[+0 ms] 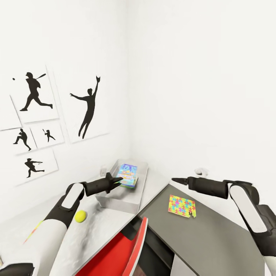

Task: Put all the toys in the child's room - the three board games (two on the bed and one on the table), the two jigsaw puzzles on the table, and the tennis ball on the table - inside the toy box on the table in the child's room.

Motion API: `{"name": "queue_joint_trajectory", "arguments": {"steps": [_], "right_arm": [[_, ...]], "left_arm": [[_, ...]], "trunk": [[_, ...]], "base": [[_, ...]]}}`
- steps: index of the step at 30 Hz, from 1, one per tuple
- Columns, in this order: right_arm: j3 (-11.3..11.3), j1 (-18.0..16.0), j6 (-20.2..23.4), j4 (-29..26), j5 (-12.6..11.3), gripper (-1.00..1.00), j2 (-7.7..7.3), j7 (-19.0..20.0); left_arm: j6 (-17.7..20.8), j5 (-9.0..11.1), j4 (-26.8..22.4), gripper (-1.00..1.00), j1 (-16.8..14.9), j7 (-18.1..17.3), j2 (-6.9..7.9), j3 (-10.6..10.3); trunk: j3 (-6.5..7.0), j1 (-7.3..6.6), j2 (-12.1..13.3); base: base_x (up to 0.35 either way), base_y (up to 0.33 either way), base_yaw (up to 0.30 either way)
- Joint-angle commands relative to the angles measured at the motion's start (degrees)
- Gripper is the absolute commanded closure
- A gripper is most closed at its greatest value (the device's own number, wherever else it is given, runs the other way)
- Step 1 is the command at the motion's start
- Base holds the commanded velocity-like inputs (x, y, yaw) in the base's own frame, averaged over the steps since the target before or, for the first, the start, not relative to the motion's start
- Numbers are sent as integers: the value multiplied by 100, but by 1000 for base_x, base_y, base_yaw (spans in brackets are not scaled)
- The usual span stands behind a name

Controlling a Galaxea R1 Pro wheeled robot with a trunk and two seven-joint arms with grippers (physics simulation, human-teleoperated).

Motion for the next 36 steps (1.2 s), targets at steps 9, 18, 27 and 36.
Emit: {"name": "queue_joint_trajectory", "arguments": {"steps": [9, 18, 27, 36], "right_arm": [[114, -60, 10, 82, -295, -100, 62, 55], [81, -41, 10, 34, -346, -100, 61, 61], [55, -33, 10, 22, -357, -100, 53, 64], [40, -34, 10, 25, -529, -100, 21, 65]], "left_arm": [[11, -36, 1, 100, -2, -95, -16, -50], [4, -43, 1, 100, -2, -109, -179, -83], [-113, -42, -231, 100, 118, -586, -328, -754], [-527, -42, -620, 100, 434, -1016, -352, -1479]], "trunk": [[-3, 2, -5], [-3, 2, -5], [-3, 2, -5], [-3, 2, -5]], "base": [[0, 0, 0], [0, 0, 0], [0, 0, 0], [0, 0, 0]]}}
